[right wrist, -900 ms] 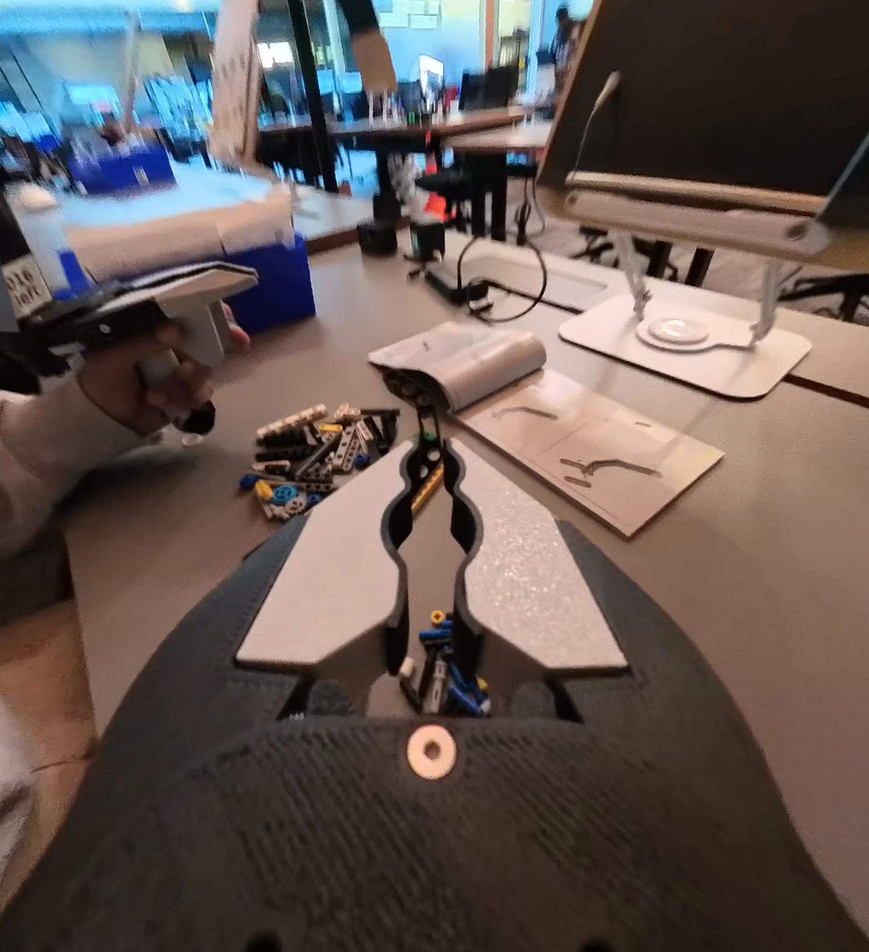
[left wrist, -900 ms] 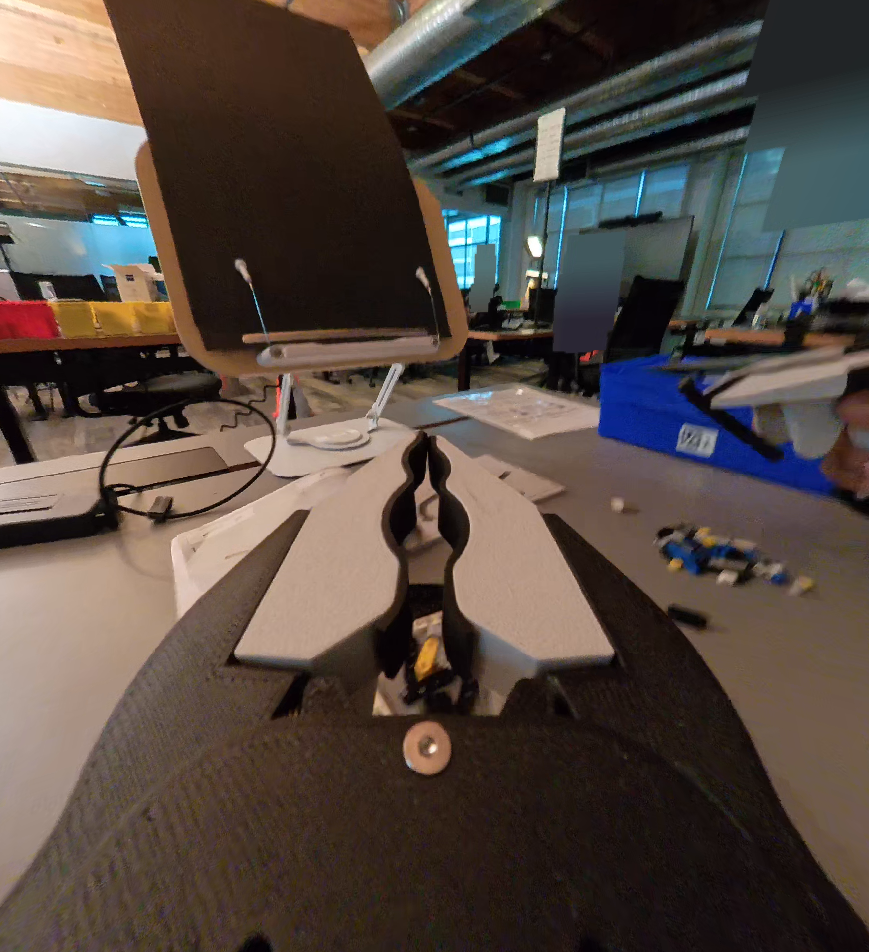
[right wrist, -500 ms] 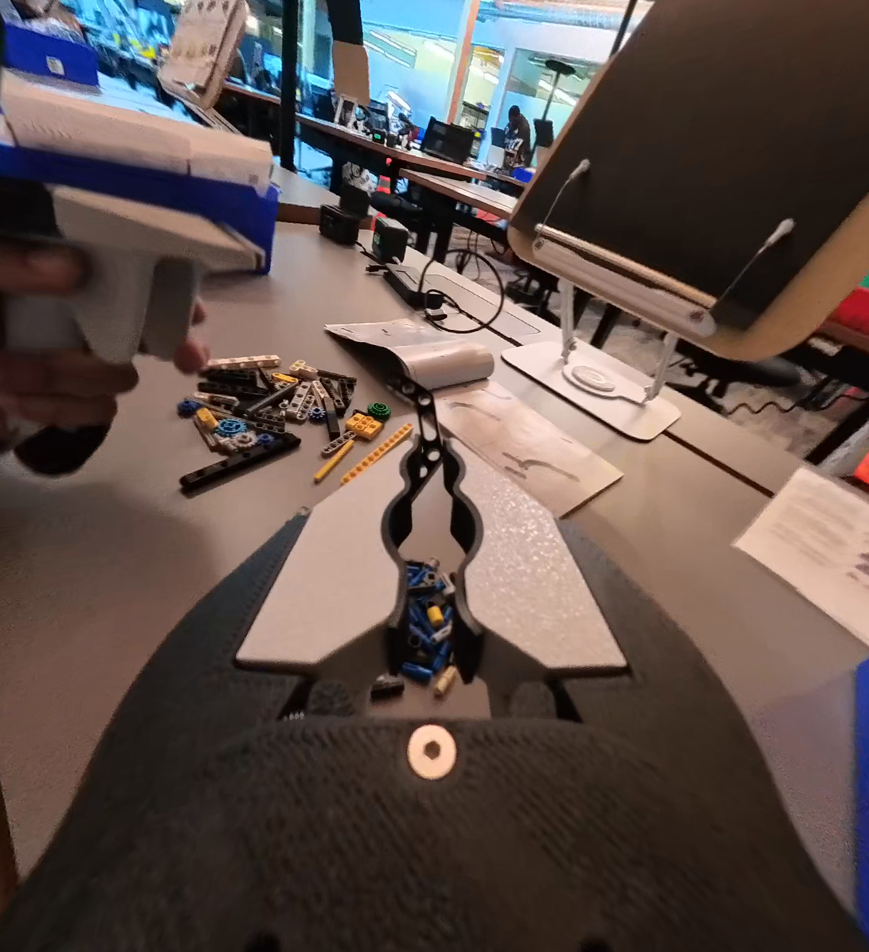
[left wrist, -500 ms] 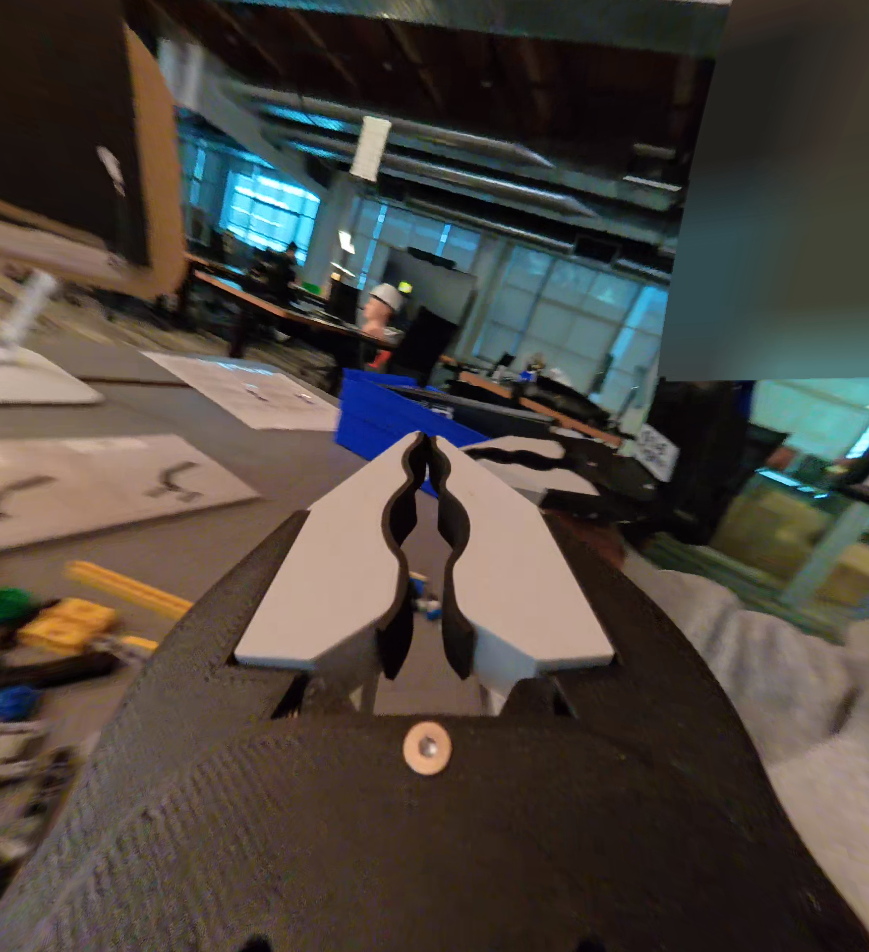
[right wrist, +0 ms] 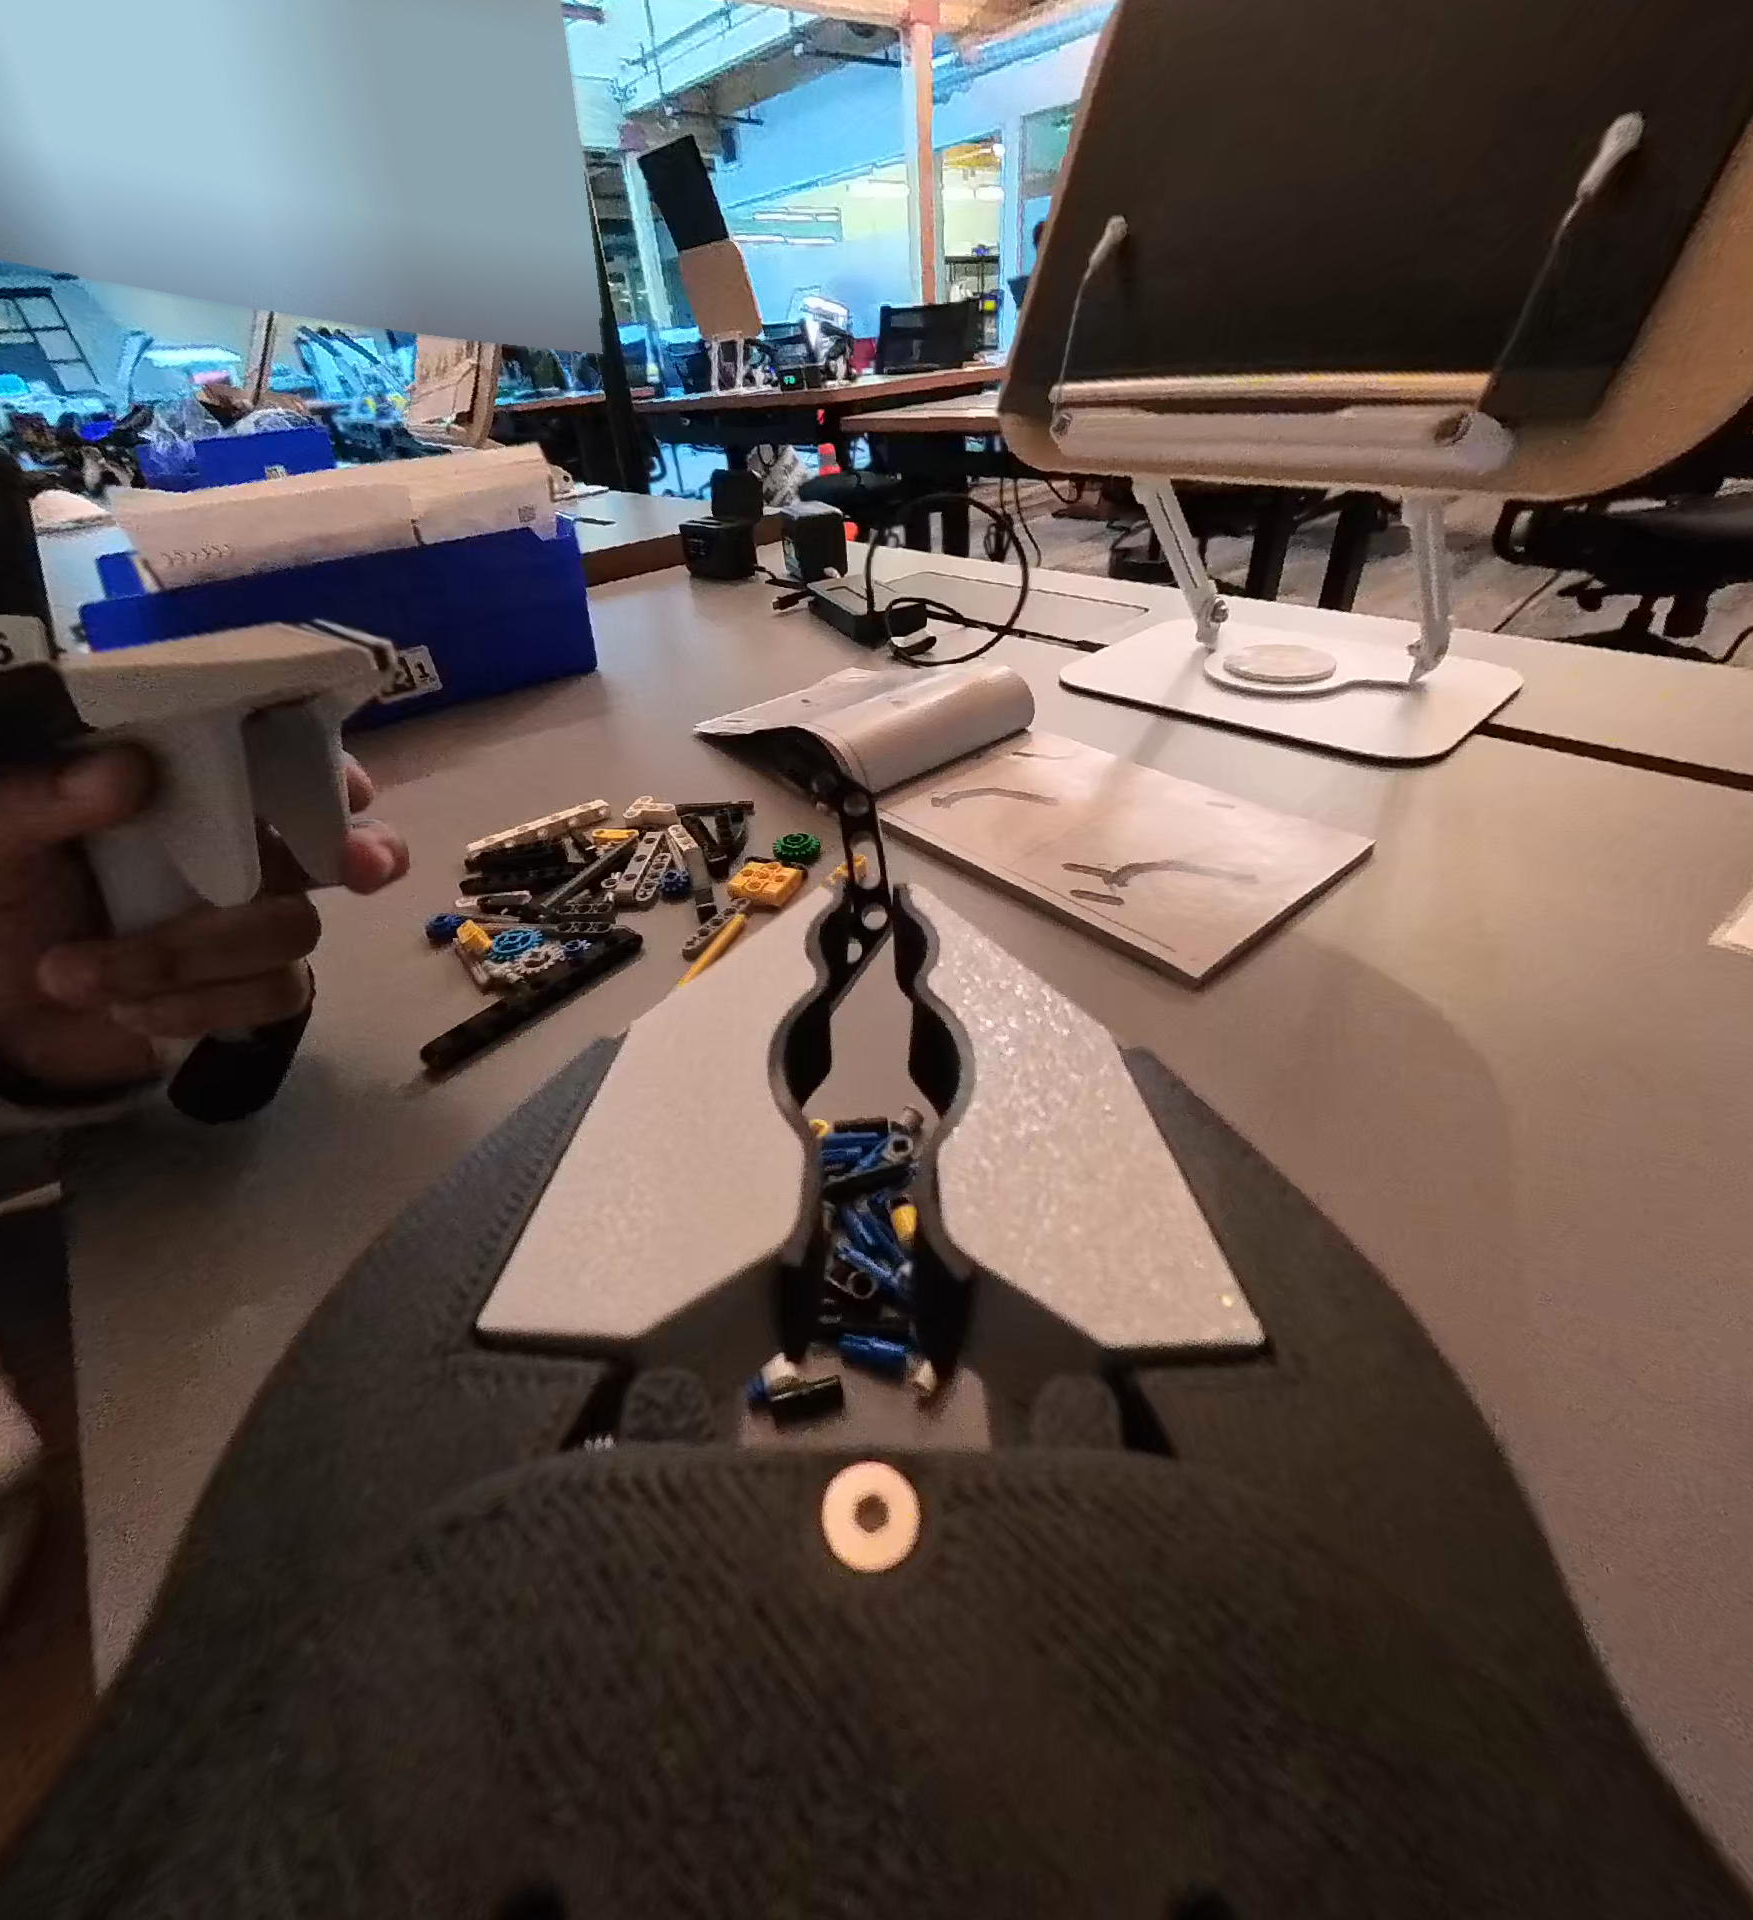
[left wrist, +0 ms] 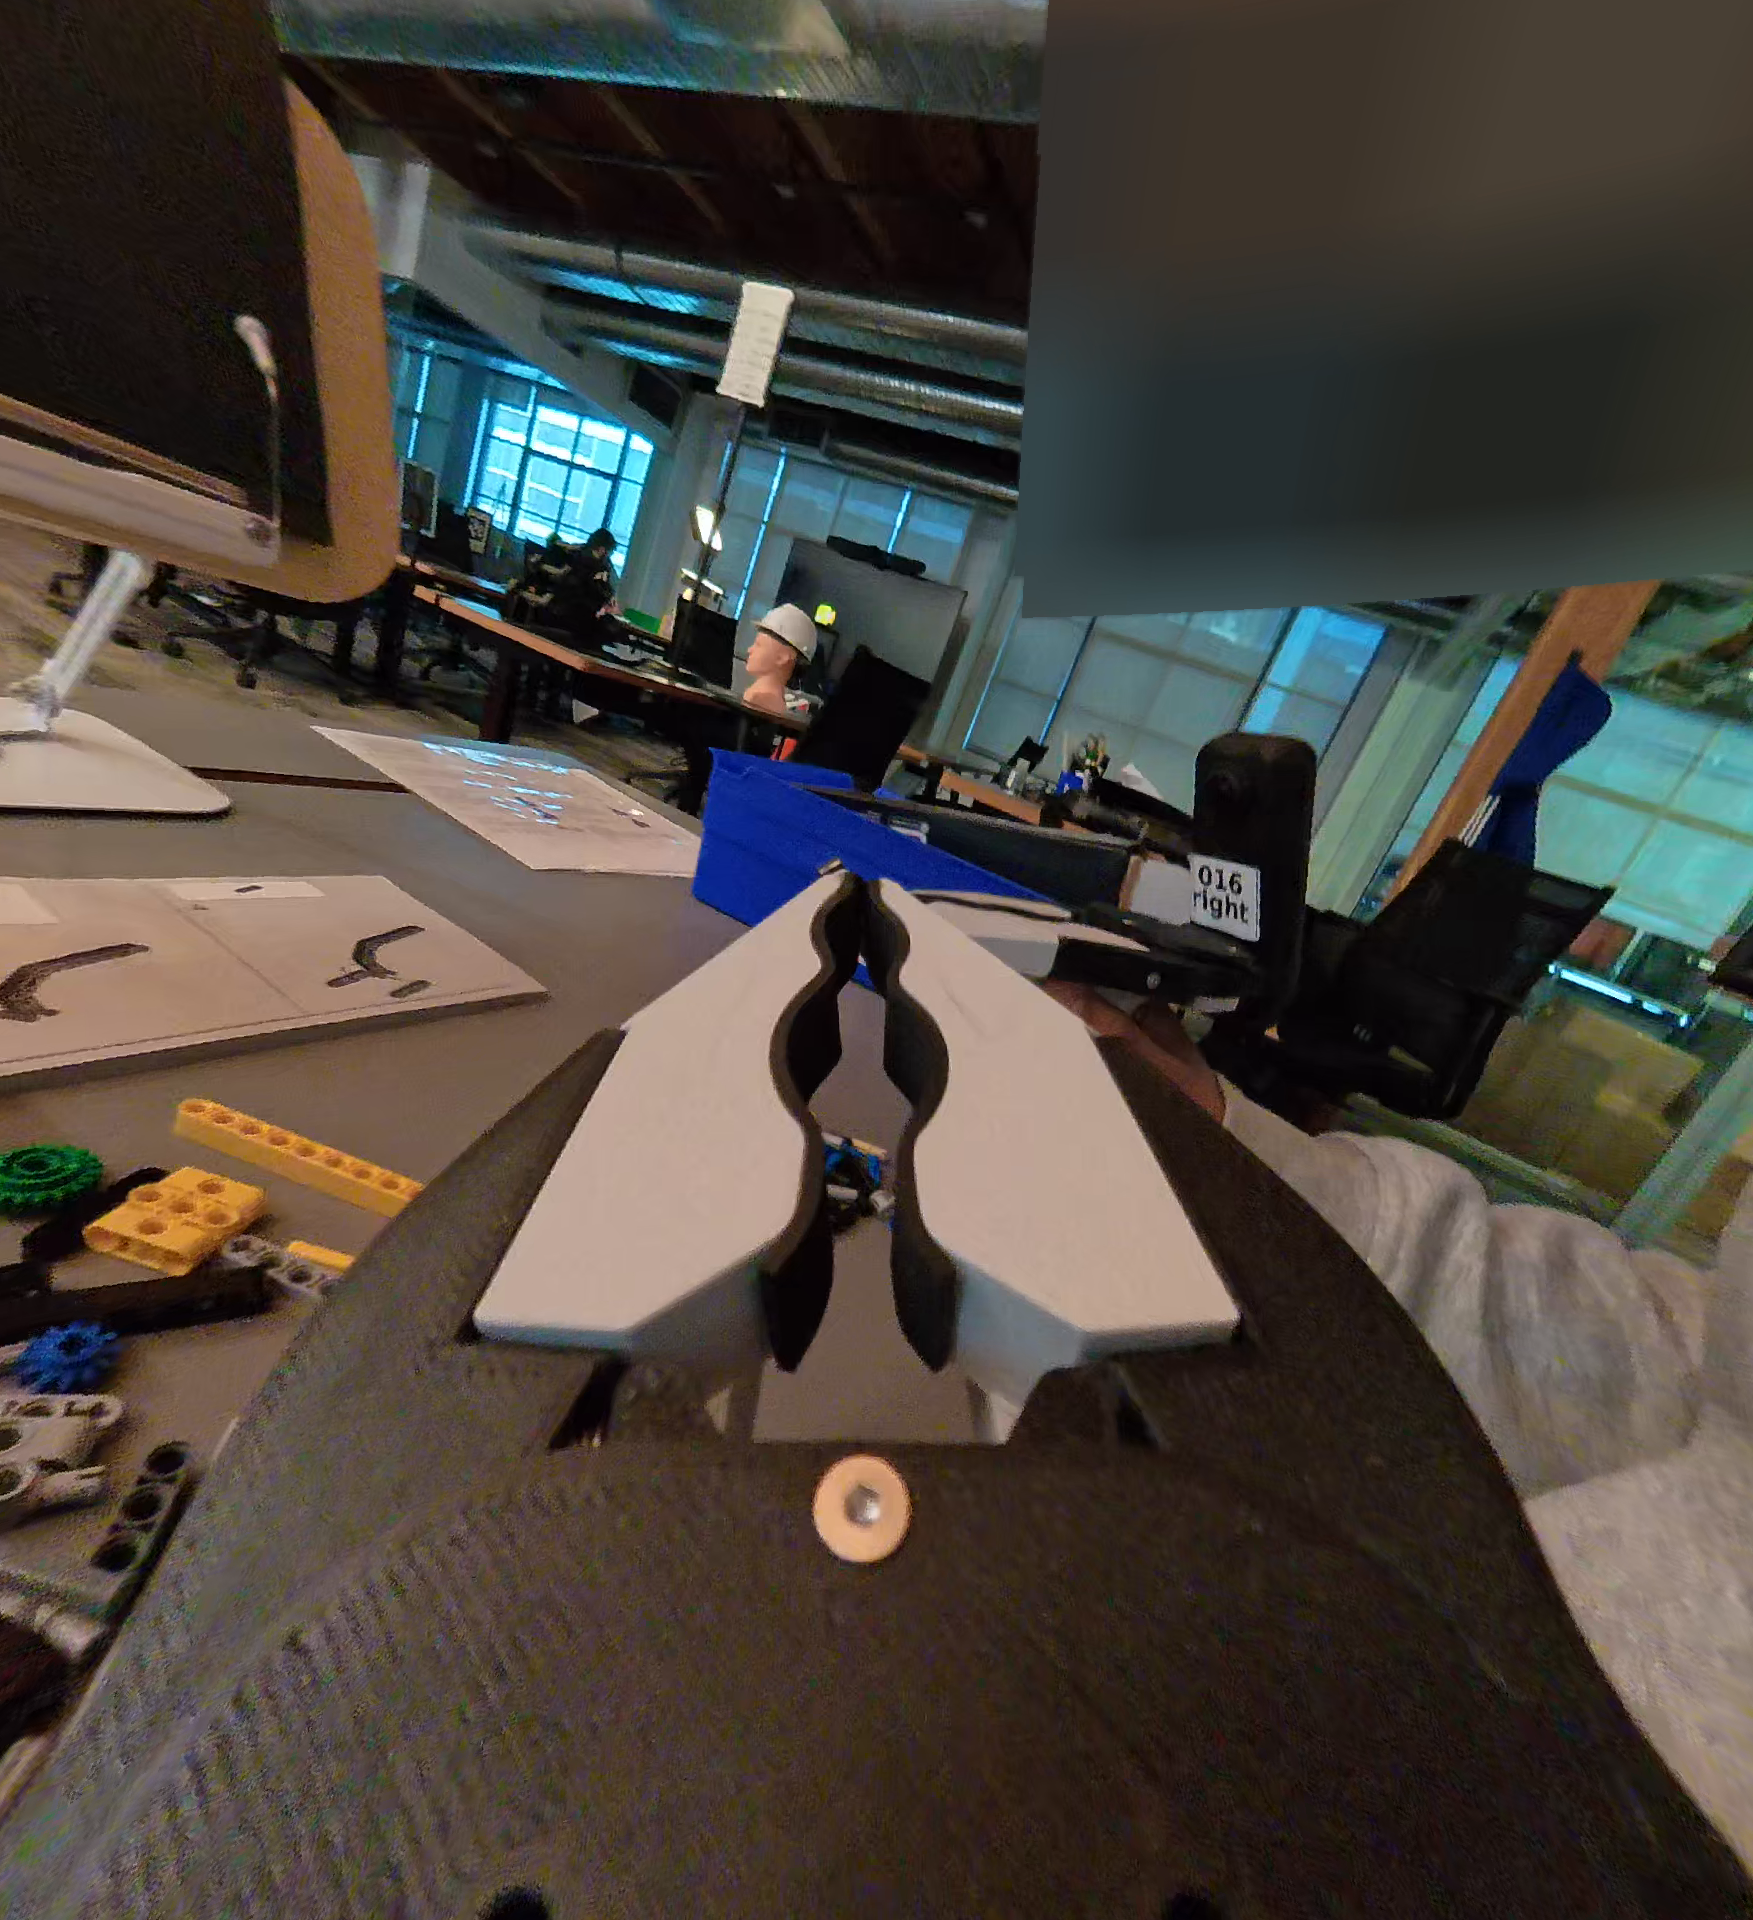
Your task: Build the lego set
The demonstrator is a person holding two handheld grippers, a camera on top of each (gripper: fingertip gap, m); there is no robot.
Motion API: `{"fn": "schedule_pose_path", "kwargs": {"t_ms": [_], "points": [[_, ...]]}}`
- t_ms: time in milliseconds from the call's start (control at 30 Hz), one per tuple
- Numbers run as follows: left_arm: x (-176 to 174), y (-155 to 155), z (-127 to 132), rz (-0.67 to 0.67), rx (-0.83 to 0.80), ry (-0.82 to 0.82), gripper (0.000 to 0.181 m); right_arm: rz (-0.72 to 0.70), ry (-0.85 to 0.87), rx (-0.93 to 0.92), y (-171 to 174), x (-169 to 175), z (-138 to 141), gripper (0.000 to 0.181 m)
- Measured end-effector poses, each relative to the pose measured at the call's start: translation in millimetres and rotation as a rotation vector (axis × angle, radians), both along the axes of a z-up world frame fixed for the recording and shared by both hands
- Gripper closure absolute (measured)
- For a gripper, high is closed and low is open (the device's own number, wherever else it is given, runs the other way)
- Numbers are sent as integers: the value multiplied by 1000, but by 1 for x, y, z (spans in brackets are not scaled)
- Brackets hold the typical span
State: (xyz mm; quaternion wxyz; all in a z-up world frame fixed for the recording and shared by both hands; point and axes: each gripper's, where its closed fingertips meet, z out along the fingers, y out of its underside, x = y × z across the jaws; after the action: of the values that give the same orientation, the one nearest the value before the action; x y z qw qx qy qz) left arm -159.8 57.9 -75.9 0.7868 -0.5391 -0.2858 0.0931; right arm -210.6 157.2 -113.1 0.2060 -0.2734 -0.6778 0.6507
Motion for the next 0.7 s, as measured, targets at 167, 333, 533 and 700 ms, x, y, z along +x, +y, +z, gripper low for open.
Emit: {"fn": "schedule_pose_path", "kwargs": {"t_ms": [167,333,533,700], "points": [[-11,-17,1,27,56,-32,181,-5,-17,-5,-1,-7,-2,176],[-13,-16,-4,17,68,-53,181,6,-49,39,-6,-11,-10,176],[-11,-15,-4,22,64,-33,181,13,-55,67,-9,-11,-14,176],[-12,-14,-6,23,56,-32,181,14,-67,32,-6,-12,-11,176]]}}
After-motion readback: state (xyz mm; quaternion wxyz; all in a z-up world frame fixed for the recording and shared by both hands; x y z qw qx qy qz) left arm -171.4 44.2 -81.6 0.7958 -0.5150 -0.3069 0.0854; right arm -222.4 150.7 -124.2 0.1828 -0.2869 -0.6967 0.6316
